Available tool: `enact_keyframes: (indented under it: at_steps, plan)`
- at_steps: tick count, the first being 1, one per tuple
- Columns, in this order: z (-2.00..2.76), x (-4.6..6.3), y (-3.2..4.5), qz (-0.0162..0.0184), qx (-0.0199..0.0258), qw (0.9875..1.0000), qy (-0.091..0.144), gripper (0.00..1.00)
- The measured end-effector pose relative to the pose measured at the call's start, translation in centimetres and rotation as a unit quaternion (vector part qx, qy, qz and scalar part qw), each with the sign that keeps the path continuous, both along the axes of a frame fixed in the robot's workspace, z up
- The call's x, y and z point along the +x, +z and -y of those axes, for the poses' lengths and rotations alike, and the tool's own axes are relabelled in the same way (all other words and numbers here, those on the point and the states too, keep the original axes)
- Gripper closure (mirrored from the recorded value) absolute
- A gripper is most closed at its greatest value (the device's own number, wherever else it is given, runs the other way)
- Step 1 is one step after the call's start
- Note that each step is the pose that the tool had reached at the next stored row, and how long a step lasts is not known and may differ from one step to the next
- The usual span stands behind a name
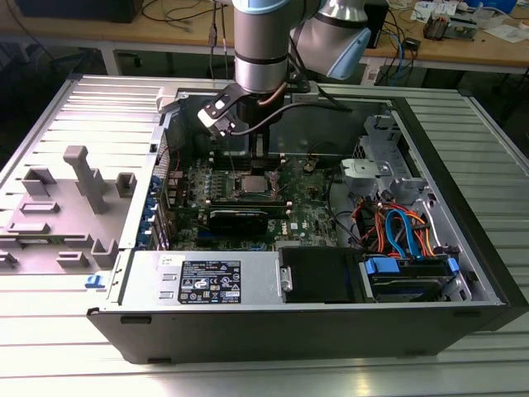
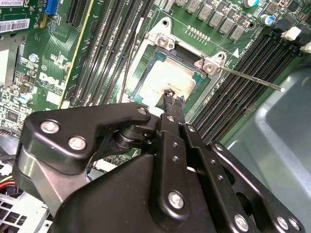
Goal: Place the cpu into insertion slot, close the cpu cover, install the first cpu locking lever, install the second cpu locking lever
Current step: 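Close the cpu cover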
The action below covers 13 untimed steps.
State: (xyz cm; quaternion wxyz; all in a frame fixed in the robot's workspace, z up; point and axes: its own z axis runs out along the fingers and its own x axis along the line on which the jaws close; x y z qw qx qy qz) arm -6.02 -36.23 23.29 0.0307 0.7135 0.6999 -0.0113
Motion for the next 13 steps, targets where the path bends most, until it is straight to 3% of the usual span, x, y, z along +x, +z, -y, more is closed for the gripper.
enact_keyframes:
  at_steps: [13]
  plan:
    - [0.00,-0.01,0.42,-0.0001,-0.0001,1.0000,0.000,0.89]
